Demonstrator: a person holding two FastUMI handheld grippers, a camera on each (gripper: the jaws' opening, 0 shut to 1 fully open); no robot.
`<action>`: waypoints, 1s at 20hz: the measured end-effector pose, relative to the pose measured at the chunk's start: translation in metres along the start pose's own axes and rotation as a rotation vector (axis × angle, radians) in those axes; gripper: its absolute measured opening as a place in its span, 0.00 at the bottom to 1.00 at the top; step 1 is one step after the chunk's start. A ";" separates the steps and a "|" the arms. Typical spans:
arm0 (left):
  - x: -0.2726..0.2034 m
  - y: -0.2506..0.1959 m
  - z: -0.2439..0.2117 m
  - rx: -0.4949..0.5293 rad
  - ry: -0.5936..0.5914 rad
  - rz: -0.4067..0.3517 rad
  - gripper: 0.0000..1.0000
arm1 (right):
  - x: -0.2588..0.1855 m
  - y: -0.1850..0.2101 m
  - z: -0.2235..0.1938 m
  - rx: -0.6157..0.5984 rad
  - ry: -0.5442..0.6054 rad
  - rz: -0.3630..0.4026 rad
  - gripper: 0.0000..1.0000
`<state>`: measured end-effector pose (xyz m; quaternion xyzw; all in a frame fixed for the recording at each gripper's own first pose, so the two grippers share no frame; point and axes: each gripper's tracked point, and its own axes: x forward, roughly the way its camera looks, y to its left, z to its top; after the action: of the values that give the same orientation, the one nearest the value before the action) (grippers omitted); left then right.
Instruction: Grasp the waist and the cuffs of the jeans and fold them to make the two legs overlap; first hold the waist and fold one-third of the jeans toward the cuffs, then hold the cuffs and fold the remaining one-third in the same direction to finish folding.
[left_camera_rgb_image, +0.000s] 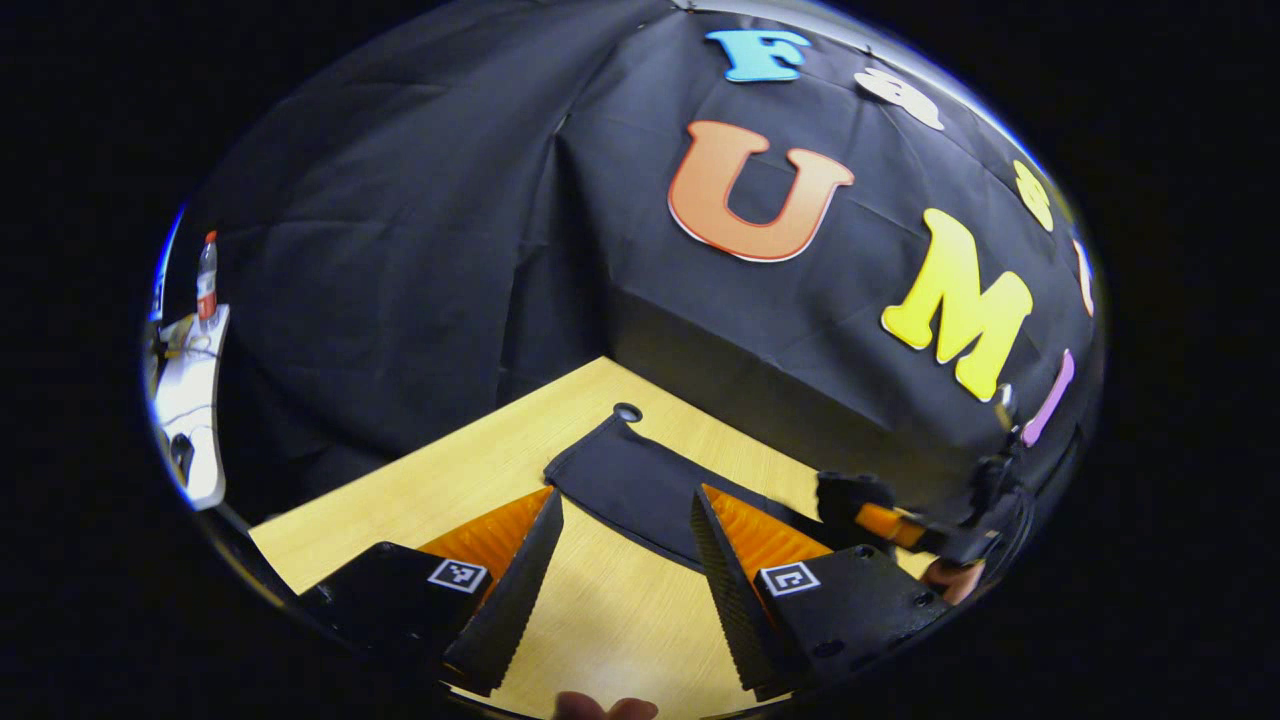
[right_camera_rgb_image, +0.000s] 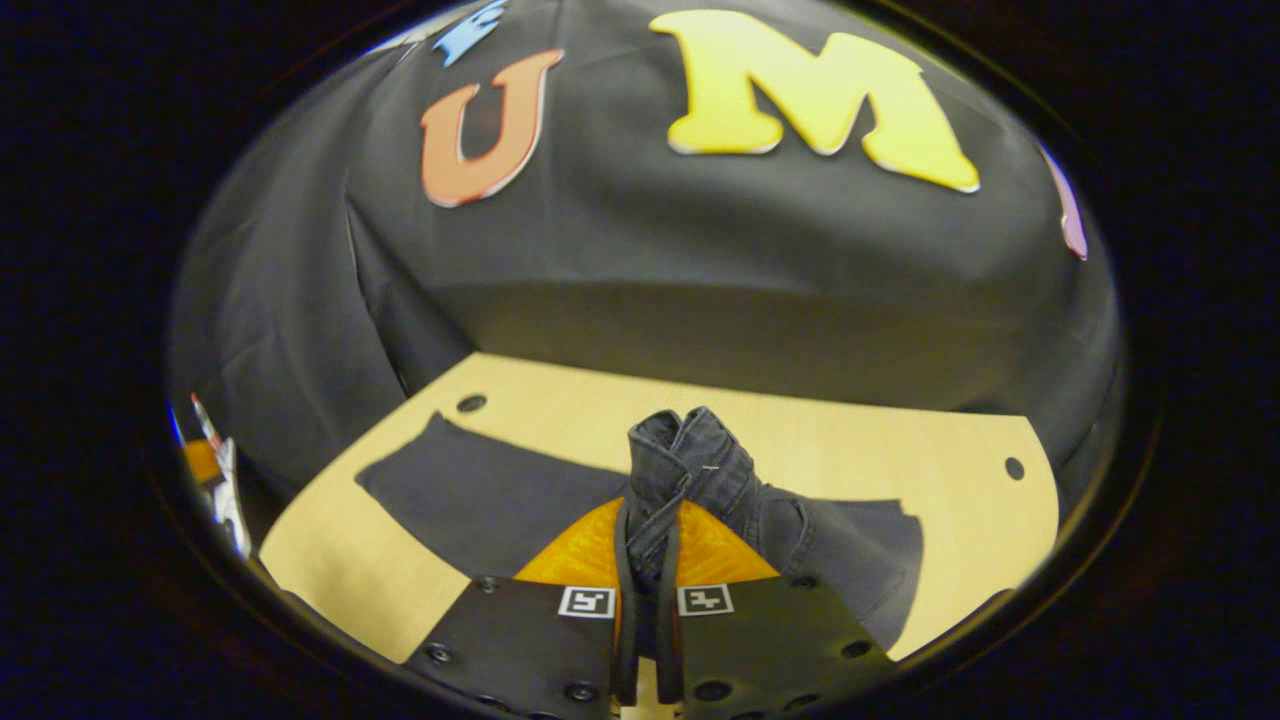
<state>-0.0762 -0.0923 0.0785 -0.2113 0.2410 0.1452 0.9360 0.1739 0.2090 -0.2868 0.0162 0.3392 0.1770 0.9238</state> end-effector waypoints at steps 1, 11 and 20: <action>0.003 0.007 -0.005 -0.015 0.015 0.011 0.84 | 0.006 0.005 -0.009 -0.025 0.019 -0.002 0.08; 0.044 0.022 -0.043 -0.125 0.136 0.011 0.84 | 0.011 0.030 -0.045 -0.121 0.112 0.108 0.31; 0.134 0.005 -0.059 -0.403 0.311 -0.038 0.84 | -0.191 -0.011 0.038 -0.142 -0.063 0.171 0.84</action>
<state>0.0113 -0.0924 -0.0390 -0.4178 0.3444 0.1383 0.8293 0.0662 0.1376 -0.1406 -0.0146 0.2941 0.2782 0.9143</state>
